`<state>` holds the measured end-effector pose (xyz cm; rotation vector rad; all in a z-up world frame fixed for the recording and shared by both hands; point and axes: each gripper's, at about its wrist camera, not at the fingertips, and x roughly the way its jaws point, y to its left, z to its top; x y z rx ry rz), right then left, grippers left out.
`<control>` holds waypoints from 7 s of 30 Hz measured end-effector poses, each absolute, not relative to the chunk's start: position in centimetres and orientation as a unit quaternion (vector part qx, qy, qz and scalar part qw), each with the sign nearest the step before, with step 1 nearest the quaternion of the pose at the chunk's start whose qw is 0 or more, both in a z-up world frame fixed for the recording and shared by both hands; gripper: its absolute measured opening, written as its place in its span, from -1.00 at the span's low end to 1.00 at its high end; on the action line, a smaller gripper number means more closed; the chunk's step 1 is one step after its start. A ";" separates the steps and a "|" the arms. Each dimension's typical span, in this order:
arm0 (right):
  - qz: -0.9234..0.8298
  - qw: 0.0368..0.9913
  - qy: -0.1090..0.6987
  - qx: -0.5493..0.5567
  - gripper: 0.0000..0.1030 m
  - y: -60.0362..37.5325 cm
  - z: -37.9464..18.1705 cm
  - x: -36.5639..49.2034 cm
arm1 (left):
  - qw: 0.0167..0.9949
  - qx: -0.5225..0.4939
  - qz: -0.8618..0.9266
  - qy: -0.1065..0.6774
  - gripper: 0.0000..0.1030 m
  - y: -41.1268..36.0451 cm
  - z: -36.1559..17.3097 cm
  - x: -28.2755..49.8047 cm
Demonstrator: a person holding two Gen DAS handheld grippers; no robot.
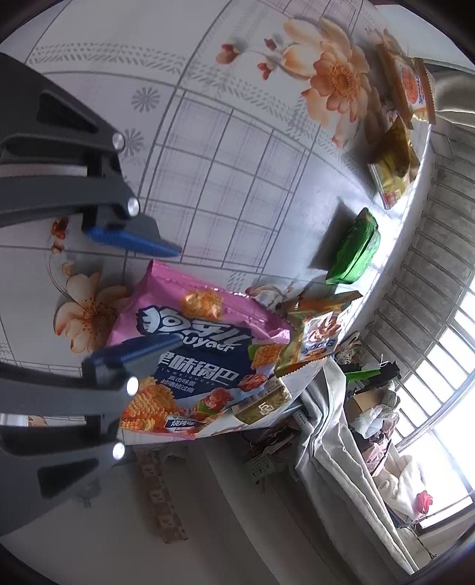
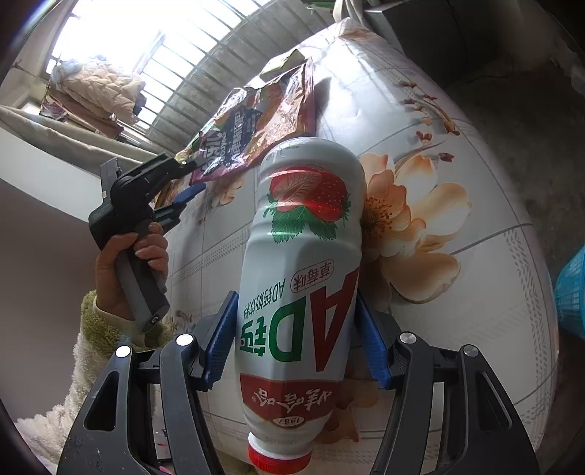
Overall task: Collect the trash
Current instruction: 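Grasp the pink Gouyar chip bag with the left tool, then lift the chip bag with the left tool while the right tool holds the bottle, then carry the chip bag and bottle over the blue wastebasket with both tools, then open both tools to drop the chip bag and bottle into the wastebasket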
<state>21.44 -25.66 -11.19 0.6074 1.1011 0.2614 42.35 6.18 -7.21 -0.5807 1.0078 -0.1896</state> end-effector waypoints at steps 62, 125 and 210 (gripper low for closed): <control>0.109 0.839 0.516 0.134 0.11 -20.1 -9.4 20.0 | 0.777 -0.311 -0.171 0.519 0.46 17.6 -5.4 16.5; 0.100 0.856 0.502 0.075 0.11 -18.8 -9.7 19.2 | 0.776 -0.349 -0.173 0.497 -0.05 13.0 -7.9 17.4; -0.229 0.698 0.449 0.508 0.14 -64.0 -31.1 4.2 | 0.667 0.057 -0.361 0.649 0.48 -51.5 -19.0 23.0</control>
